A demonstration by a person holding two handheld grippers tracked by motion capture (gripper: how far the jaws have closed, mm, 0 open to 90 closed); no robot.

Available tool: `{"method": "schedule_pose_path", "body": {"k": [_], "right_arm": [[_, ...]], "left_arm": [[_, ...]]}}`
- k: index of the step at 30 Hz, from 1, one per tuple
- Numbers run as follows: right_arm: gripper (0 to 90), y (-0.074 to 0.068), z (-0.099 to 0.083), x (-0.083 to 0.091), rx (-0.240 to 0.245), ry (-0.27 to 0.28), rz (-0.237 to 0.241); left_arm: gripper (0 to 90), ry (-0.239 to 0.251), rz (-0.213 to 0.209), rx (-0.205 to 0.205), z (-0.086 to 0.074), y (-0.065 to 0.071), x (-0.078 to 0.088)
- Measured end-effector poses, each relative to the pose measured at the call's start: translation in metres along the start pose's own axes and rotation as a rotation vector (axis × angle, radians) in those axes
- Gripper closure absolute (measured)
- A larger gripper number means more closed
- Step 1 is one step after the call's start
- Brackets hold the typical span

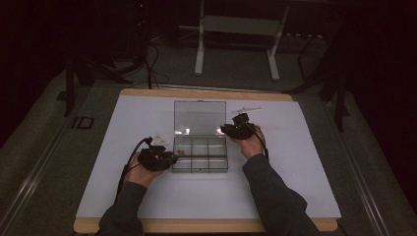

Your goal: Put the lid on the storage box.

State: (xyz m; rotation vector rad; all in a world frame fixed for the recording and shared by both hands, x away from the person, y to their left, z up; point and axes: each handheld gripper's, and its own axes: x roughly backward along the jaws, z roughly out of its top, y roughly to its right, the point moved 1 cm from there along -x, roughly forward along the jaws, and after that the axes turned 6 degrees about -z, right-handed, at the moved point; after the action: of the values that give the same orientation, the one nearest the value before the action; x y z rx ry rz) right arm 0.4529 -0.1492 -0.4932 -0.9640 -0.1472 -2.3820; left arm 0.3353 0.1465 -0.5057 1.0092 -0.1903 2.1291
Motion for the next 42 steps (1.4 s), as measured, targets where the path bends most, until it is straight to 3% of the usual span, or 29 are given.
{"method": "schedule_pose_path", "body": {"k": [42], "right_arm": [[80.4, -0.013, -0.013, 0.021, 0.115, 0.061, -0.035]], "left_arm": [[67.2, -0.006, -0.002, 0.003, 0.001, 0.0, 0.0]]}}
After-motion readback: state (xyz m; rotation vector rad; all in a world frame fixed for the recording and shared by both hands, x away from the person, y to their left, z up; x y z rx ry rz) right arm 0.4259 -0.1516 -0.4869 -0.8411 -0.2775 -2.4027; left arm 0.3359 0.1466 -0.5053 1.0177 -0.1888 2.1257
